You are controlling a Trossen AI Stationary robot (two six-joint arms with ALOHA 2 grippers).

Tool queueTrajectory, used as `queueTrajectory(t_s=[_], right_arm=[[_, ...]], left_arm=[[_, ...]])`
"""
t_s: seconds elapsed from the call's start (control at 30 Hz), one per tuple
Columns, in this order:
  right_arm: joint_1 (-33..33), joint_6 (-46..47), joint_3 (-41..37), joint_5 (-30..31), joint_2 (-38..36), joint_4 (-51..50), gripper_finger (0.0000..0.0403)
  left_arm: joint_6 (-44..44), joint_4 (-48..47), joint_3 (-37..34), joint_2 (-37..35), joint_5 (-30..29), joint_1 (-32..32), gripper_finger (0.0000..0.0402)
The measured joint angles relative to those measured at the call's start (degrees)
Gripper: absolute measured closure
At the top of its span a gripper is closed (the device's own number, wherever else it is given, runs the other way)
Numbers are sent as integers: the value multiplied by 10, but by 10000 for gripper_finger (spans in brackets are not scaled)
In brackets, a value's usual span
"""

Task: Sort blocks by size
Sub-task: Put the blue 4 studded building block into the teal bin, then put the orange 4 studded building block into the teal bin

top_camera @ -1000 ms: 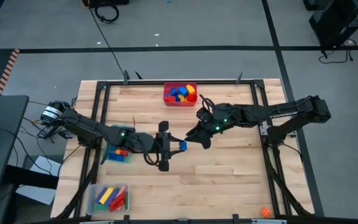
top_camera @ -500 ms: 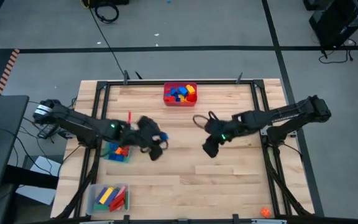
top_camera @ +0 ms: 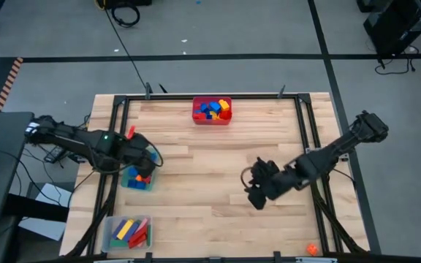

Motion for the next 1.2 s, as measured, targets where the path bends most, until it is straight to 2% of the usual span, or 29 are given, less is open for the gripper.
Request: queueTrajectory(t_s=[0.13, 0.27, 0.57, 0.73, 0.83, 1.0, 1.2], right_arm=[[43, 44, 0, 33, 0, 3, 210], [75, 78, 0, 61, 0, 9, 210], [115, 144, 0, 113, 0, 11, 211], [120, 158, 0, 116, 0, 11, 211], [120, 158, 0, 117, 0, 12, 210], [120, 158, 0, 117, 0, 20, 211], [120, 146, 0, 149, 0, 26, 209]], left_arm=[[-33, 19, -60, -32, 48, 0, 243], [-82, 25, -96, -53, 60, 0, 243], [-105, 33, -142, -57, 76, 0, 242], [-104, 43, -146, -54, 83, 0, 239], [-104, 49, -146, -54, 84, 0, 220], [-106, 51, -146, -54, 84, 0, 165], [-107, 51, -146, -54, 77, 0, 117]])
